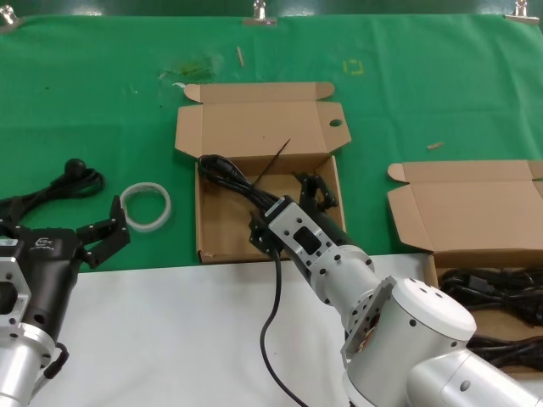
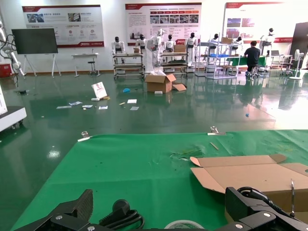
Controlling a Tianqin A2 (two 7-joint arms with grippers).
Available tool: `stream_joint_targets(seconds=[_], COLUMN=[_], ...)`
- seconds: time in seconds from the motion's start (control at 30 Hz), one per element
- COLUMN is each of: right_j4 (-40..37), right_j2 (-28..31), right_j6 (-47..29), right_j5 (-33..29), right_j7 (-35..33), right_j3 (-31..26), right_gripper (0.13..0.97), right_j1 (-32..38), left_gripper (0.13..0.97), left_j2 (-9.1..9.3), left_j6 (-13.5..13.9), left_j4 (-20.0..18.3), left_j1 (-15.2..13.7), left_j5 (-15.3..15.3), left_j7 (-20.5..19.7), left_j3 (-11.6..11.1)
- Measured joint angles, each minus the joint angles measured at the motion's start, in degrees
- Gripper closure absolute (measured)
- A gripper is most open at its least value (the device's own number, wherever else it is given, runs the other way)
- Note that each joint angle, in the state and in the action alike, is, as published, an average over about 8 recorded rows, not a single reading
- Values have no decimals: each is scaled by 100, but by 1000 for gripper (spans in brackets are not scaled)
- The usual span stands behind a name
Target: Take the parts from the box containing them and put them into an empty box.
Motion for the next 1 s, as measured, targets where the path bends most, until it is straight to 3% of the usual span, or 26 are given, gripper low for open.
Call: stream_joint_targets(seconds=[0.27, 0.6, 0.73, 1.0], right_j4=[38, 208, 285, 445], right_j2=[0, 0, 0, 0], right_j6=[-78, -415, -570, -888], right_j5=[-143, -761, -1045, -1629], right_j7=[174, 946, 1300, 2026], right_j3=[123, 660, 906, 1412], right_gripper=[407, 232, 232, 148], right_j1=[-83, -432, -593, -925], left_gripper=[132, 132, 132, 132], left_j2=[0, 0, 0, 0], left_j6=[0, 0, 0, 0], left_j4=[0, 0, 0, 0], left_j1=[0, 0, 0, 0], left_j5=[0, 0, 0, -1], left_j7=[0, 0, 0, 0], left_j3=[0, 0, 0, 0])
